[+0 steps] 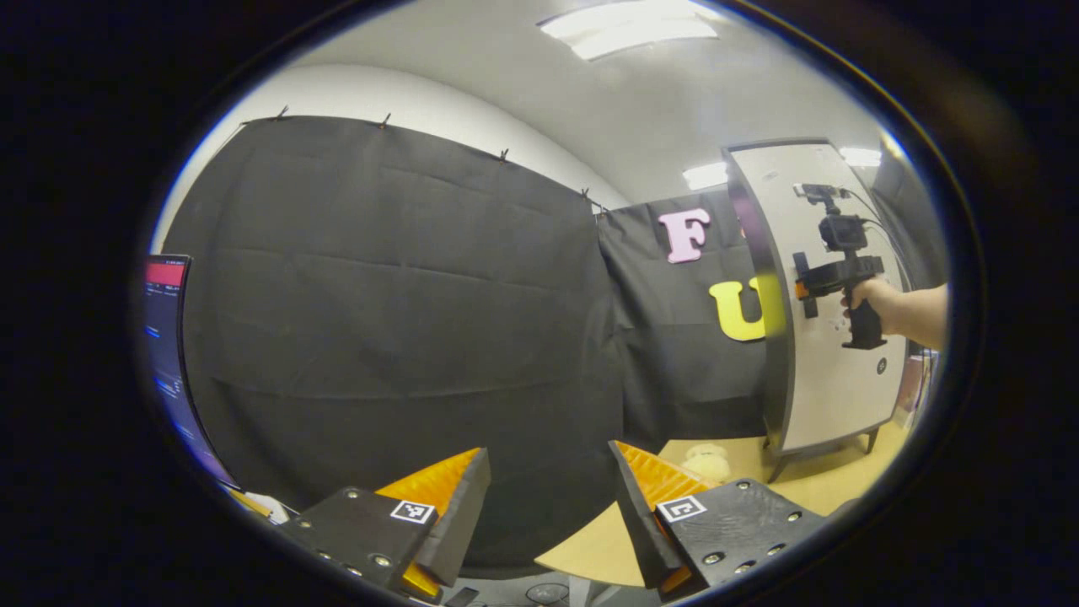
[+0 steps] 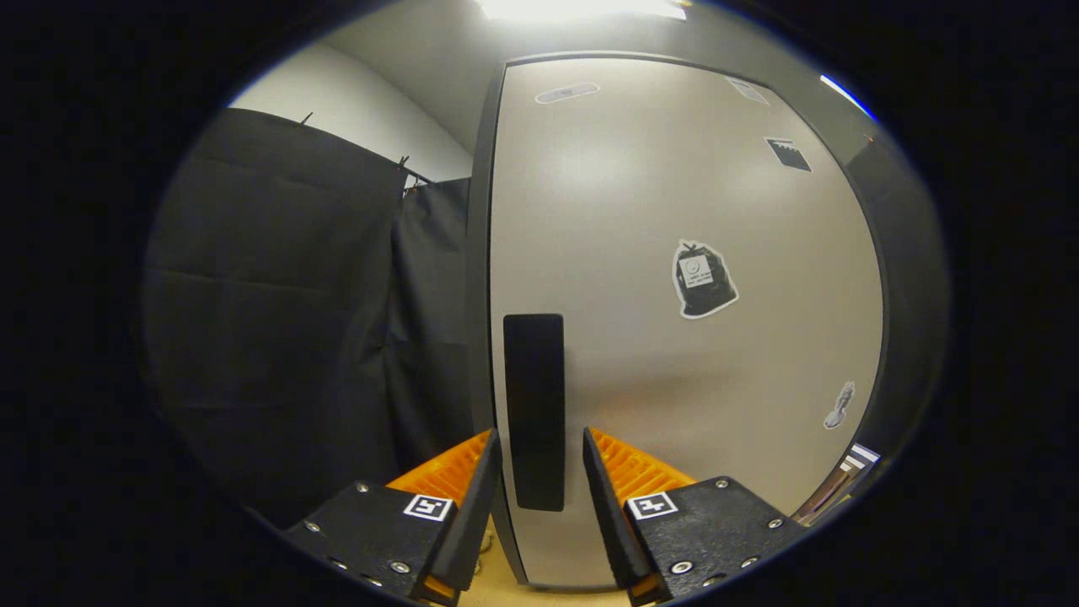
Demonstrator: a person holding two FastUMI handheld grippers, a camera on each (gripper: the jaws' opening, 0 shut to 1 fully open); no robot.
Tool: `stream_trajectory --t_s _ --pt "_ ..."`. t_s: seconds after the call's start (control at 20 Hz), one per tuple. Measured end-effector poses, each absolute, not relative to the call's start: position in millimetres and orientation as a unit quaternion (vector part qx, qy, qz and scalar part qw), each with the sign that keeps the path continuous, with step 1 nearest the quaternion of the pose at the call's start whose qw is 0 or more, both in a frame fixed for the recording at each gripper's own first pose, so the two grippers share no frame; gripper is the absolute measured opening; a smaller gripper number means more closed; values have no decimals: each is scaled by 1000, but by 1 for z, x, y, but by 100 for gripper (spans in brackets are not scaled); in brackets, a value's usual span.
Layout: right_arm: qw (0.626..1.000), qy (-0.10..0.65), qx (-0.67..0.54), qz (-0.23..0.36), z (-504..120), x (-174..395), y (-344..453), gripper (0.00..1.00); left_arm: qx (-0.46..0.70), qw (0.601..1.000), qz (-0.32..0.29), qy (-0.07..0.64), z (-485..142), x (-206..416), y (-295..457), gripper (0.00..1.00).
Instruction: Open the cabinet door with the right hand, grasp the bottle in the cabinet with the left hand and place it on the coaster, then close the cabinet door with the right hand.
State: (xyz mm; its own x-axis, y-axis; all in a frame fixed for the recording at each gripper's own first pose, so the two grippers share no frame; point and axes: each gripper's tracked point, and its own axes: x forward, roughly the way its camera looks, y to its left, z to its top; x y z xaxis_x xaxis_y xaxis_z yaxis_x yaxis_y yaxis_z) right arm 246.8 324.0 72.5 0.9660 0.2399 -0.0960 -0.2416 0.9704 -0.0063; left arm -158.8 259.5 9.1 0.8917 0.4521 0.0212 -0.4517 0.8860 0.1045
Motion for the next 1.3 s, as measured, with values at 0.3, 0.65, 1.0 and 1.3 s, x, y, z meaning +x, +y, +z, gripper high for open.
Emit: stream_trajectory --t_s 0.3,0.65,1.0,1.3 --pt "990 56 -5 129 71 241 324 21 54 977 208 -1 9 -145 249 80" --pt "982 59 -3 179 75 218 319 17 39 988 148 -12 10 -107 210 80" --pt "978 57 0 202 74 210 309 17 27 995 92 -18 9 -77 173 80" --pt "974 75 3 214 71 208 297 17 17 999 39 -28 14 -49 137 74"
